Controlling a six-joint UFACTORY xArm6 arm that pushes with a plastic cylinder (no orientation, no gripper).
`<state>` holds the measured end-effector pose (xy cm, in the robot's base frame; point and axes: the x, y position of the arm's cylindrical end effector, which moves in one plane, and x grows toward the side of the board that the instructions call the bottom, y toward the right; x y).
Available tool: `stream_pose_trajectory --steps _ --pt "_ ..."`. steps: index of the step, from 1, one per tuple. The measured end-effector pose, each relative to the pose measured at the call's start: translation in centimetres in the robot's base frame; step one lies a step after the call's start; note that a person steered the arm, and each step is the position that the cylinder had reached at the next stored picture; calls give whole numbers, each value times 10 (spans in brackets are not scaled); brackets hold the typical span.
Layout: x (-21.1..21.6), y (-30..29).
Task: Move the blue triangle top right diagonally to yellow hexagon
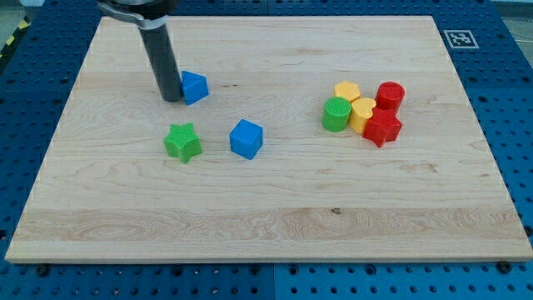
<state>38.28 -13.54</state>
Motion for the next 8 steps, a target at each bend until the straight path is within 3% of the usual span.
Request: stream_pose_trajectory --steps 3,8 --pt "-10 63" --pt "-40 67"
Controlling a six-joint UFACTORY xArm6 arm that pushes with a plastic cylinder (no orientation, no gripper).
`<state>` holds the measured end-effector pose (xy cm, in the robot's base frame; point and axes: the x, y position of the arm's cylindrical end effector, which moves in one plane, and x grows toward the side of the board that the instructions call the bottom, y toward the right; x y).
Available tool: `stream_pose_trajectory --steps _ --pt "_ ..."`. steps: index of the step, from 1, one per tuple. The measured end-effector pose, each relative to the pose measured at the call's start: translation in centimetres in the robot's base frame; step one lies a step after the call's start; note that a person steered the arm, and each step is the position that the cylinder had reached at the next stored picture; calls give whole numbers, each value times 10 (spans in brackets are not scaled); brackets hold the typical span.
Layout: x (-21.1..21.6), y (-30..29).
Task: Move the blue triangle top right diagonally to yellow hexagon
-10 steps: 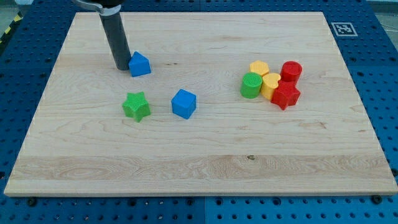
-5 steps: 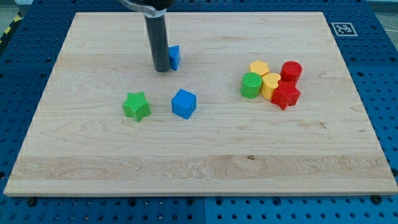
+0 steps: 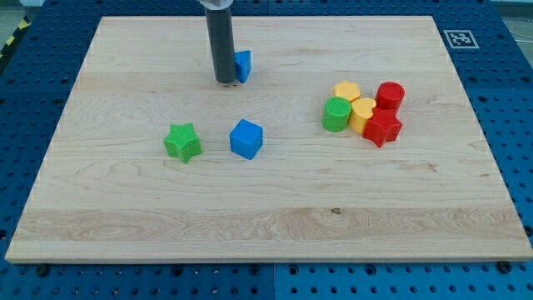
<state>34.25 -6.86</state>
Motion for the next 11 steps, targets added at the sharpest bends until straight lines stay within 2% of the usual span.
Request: stream_pose_trajectory --steps 2,5,9,11 --pt "-26 0" --pt "-30 6" --pt "-44 98" --pt "-45 126"
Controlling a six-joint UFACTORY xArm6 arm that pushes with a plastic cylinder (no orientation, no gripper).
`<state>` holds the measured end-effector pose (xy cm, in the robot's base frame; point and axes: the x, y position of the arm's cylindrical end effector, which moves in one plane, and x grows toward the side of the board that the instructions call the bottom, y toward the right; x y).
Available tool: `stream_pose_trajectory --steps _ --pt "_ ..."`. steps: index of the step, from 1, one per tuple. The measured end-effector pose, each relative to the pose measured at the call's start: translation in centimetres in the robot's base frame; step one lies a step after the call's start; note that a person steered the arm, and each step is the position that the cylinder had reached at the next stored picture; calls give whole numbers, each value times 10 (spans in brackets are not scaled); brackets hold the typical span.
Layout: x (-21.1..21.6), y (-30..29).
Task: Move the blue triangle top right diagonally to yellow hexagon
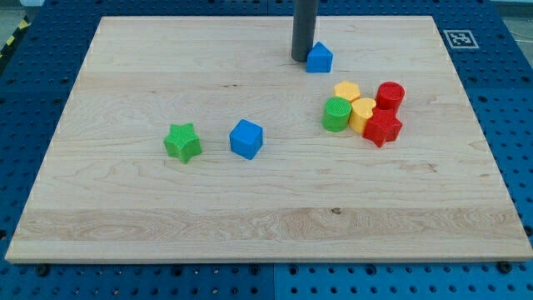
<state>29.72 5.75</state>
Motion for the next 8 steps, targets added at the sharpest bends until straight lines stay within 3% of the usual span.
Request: stream_pose_trajectory --steps 4,8 --pt "0 46" --pt "0 54"
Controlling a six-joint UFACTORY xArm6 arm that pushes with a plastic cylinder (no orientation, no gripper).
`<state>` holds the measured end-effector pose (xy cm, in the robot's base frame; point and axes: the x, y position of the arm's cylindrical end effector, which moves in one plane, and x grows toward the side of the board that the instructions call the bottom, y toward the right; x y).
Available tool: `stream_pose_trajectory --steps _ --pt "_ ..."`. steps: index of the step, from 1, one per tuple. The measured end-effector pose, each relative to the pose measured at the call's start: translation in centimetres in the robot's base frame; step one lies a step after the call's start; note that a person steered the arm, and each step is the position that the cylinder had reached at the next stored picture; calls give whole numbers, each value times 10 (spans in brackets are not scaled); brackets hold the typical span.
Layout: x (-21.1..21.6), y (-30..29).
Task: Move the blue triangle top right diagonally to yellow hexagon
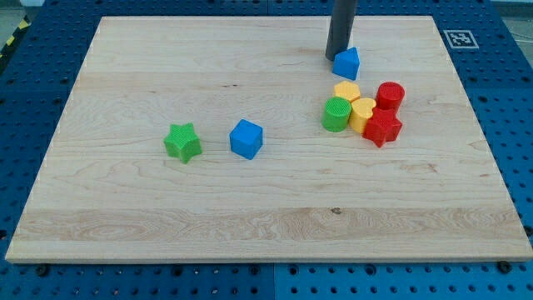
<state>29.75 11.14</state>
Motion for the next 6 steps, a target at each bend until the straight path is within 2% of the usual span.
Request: stream_pose_trajectory --steps 6 --pt "18 82"
